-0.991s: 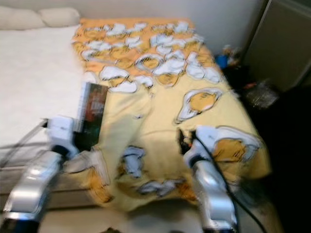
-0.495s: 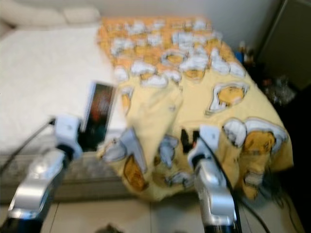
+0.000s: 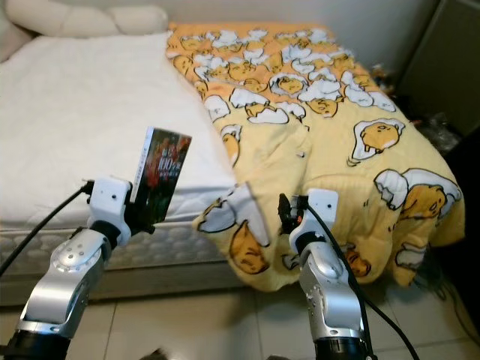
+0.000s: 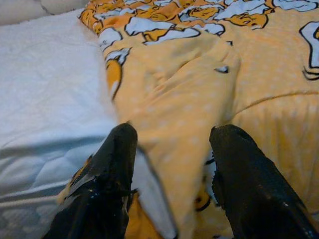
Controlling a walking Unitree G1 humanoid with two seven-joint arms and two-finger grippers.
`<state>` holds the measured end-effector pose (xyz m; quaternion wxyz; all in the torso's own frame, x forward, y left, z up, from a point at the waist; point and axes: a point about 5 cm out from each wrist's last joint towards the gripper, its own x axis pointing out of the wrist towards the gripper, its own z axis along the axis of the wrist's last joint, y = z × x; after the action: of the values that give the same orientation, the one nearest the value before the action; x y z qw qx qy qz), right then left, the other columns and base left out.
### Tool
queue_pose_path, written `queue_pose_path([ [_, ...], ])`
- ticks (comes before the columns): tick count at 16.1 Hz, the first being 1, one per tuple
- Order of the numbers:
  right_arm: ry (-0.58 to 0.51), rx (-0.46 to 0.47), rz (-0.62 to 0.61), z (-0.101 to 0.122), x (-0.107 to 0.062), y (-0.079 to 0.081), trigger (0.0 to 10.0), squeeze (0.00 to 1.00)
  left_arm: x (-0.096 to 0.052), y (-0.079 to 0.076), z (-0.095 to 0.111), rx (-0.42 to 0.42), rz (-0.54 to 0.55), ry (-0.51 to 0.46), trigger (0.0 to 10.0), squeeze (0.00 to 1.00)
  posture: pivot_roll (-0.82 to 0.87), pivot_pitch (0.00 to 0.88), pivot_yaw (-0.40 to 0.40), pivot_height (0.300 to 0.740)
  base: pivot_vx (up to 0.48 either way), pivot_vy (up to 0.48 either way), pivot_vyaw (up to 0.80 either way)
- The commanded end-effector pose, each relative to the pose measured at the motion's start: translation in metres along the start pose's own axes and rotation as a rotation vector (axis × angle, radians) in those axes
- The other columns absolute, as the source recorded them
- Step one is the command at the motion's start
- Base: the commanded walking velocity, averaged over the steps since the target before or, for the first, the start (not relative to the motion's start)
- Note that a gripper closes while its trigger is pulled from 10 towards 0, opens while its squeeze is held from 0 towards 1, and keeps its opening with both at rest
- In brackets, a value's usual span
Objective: Clean up the room
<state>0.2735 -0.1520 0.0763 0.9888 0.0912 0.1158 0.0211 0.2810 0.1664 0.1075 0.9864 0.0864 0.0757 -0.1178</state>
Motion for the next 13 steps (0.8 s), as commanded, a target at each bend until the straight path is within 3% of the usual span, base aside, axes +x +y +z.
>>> queue_pose_path([
  [1, -0.004, -0.002, 0.017, 0.0020, 0.0013, 0.0055, 10.0, 0.00, -0.0009, 0.0081, 0.0082, 0.023, 0.026, -0.040, 10.0, 0.00, -0.06, 0.000, 0.004, 0.740, 0.000, 0.412, 0.00],
  [13, -0.003, 0.004, 0.016, 0.0002, -0.0008, 0.0067, 10.0, 0.00, -0.0011, 0.0109, 0.0075, 0.034, 0.031, -0.035, 10.0, 0.00, -0.07, 0.000, 0.015, 0.740, 0.000, 0.410, 0.00],
])
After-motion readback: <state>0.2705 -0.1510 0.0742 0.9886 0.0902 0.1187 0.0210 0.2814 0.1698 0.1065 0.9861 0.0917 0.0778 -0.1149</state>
